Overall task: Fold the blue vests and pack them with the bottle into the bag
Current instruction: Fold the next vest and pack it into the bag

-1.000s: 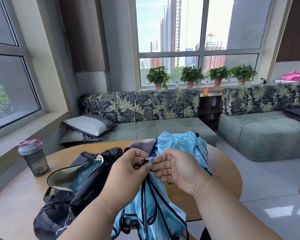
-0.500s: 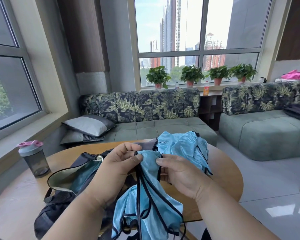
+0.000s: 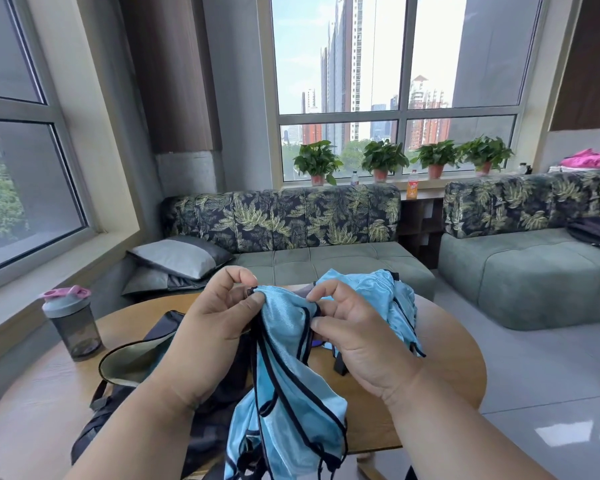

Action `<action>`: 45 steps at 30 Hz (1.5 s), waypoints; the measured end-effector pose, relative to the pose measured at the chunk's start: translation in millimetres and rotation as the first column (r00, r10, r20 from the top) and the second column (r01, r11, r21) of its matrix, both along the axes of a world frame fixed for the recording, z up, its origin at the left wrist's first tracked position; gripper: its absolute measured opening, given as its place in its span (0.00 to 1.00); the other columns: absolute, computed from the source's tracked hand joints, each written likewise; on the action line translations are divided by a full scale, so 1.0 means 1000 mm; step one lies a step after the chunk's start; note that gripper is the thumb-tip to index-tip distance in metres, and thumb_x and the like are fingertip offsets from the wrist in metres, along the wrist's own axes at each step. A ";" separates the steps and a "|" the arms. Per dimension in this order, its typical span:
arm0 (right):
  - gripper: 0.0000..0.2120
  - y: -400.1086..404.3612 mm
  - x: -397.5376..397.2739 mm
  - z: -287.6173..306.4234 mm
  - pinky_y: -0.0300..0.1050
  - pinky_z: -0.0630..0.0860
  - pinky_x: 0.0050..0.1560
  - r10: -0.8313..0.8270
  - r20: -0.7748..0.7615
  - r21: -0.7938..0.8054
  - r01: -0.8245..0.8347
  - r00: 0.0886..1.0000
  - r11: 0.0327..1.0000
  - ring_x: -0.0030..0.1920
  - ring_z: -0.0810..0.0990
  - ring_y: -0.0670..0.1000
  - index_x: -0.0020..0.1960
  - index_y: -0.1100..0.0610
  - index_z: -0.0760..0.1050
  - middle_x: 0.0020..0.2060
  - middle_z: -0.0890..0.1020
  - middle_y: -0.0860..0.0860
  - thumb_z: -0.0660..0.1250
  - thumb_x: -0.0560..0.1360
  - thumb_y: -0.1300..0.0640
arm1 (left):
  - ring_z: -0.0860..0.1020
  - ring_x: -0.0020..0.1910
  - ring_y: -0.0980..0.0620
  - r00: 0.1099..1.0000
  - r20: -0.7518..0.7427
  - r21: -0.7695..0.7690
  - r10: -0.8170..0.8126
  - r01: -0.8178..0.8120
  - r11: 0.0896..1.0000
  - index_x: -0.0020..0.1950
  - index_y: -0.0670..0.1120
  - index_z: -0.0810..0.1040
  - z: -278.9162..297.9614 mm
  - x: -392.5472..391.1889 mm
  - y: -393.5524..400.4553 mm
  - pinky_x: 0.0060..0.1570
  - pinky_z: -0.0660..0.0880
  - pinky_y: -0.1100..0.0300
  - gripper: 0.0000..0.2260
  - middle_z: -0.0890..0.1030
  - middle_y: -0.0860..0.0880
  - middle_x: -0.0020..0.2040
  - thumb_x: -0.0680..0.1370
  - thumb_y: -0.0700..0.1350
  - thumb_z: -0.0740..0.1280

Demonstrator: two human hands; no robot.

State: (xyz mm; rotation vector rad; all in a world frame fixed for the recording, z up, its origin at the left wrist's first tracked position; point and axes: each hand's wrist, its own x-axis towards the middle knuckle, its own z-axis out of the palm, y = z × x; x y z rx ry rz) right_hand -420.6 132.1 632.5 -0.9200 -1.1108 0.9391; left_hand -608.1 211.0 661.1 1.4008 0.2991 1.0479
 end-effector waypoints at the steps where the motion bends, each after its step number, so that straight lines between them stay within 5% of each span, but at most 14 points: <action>1: 0.15 0.000 -0.003 0.000 0.45 0.80 0.51 -0.005 0.009 0.002 0.005 1.000 1.000 0.47 0.83 0.54 0.55 0.58 0.76 0.47 0.86 0.58 0.63 0.78 0.77 | 0.78 0.42 0.46 1.000 0.005 0.003 -0.012 0.012 1.000 0.50 0.48 0.75 0.001 -0.001 0.000 0.42 0.78 0.60 0.06 0.79 0.41 0.44 0.81 0.37 0.65; 6: 0.16 -0.001 -0.011 0.002 0.55 0.80 0.60 -0.049 0.013 0.045 0.049 0.999 0.998 0.53 0.84 0.58 0.58 0.57 0.79 0.55 0.85 0.65 0.70 0.77 0.74 | 0.80 0.38 0.51 0.999 -0.014 0.040 -0.031 0.032 0.999 0.53 0.42 0.71 0.003 -0.001 -0.004 0.40 0.78 0.62 0.05 0.81 0.46 0.40 0.83 0.33 0.63; 11: 0.17 -0.002 -0.015 0.004 0.59 0.80 0.64 -0.030 0.003 0.073 0.030 1.000 0.997 0.57 0.84 0.59 0.58 0.55 0.81 0.57 0.85 0.63 0.79 0.71 0.61 | 0.78 0.41 0.47 1.000 -0.023 0.014 0.002 -0.002 1.000 0.53 0.45 0.75 0.002 -0.001 -0.004 0.43 0.79 0.57 0.05 0.79 0.41 0.45 0.83 0.35 0.65; 16: 0.21 0.000 -0.017 0.000 0.59 0.78 0.66 -0.003 0.052 0.049 0.001 0.999 0.999 0.56 0.82 0.53 0.62 0.54 0.77 0.58 0.84 0.60 0.79 0.73 0.64 | 0.76 0.44 0.43 1.000 -0.023 -0.010 0.018 -0.018 1.000 0.51 0.47 0.77 0.002 0.001 -0.005 0.45 0.76 0.52 0.06 0.79 0.38 0.48 0.83 0.36 0.66; 19: 0.19 0.002 -0.020 -0.005 0.65 0.77 0.63 -0.001 0.080 0.042 -0.002 0.997 0.999 0.52 0.78 0.53 0.57 0.50 0.76 0.50 0.82 0.57 0.79 0.73 0.62 | 0.77 0.44 0.43 1.000 -0.026 -0.027 0.012 -0.013 1.000 0.52 0.46 0.76 0.000 0.001 -0.005 0.45 0.77 0.51 0.04 0.80 0.38 0.49 0.81 0.38 0.69; 22: 0.15 0.003 -0.025 -0.004 0.57 0.75 0.56 0.016 0.078 0.063 -0.021 0.997 0.998 0.48 0.76 0.53 0.54 0.51 0.75 0.45 0.79 0.53 0.77 0.75 0.63 | 0.79 0.41 0.45 0.999 -0.029 -0.028 0.027 -0.028 0.999 0.53 0.45 0.75 0.000 0.003 -0.006 0.40 0.80 0.58 0.04 0.81 0.40 0.46 0.83 0.36 0.66; 28: 0.07 0.008 -0.029 -0.001 0.66 0.76 0.62 -0.111 0.046 0.068 0.108 0.993 0.992 0.49 0.78 0.56 0.50 0.50 0.83 0.46 0.80 0.56 0.76 0.74 0.53 | 0.78 0.41 0.47 0.998 -0.041 0.000 0.054 -0.054 0.999 0.51 0.47 0.77 0.002 0.001 -0.004 0.43 0.77 0.56 0.08 0.80 0.42 0.45 0.84 0.36 0.64; 32: 0.07 0.009 -0.023 0.002 0.56 0.79 0.61 -0.175 -0.043 0.063 0.177 0.984 0.982 0.49 0.82 0.52 0.45 0.48 0.84 0.46 0.85 0.54 0.75 0.77 0.60 | 0.76 0.38 0.52 0.991 -0.029 0.006 0.134 -0.134 0.991 0.46 0.51 0.78 0.006 -0.002 0.000 0.39 0.76 0.63 0.13 0.80 0.47 0.41 0.84 0.35 0.63; 37: 0.12 0.002 -0.019 0.027 0.55 0.80 0.52 -0.394 0.027 0.223 0.378 0.919 0.898 0.45 0.82 0.52 0.46 0.49 0.82 0.44 0.86 0.55 0.71 0.80 0.65 | 0.73 0.41 0.52 0.987 -0.038 0.096 0.155 -0.151 0.984 0.48 0.52 0.79 0.015 -0.001 -0.003 0.45 0.70 0.57 0.09 0.78 0.49 0.42 0.83 0.38 0.66; 41: 0.15 -0.011 -0.015 0.069 0.44 0.80 0.49 -0.400 0.084 0.399 0.337 0.913 0.853 0.44 0.82 0.49 0.45 0.46 0.81 0.42 0.84 0.53 0.71 0.80 0.66 | 0.77 0.38 0.55 0.991 0.060 0.111 0.119 -0.125 0.986 0.53 0.49 0.77 0.037 0.004 -0.013 0.36 0.76 0.63 0.07 0.80 0.50 0.42 0.83 0.37 0.65; 45: 0.16 -0.008 -0.017 0.069 0.44 0.75 0.44 -0.400 0.116 0.371 0.334 0.909 0.867 0.39 0.76 0.49 0.43 0.46 0.77 0.37 0.79 0.48 0.71 0.79 0.67 | 0.77 0.36 0.52 0.979 0.070 0.093 0.191 -0.197 0.976 0.56 0.49 0.74 0.050 0.004 -0.012 0.33 0.77 0.61 0.08 0.80 0.49 0.40 0.86 0.36 0.62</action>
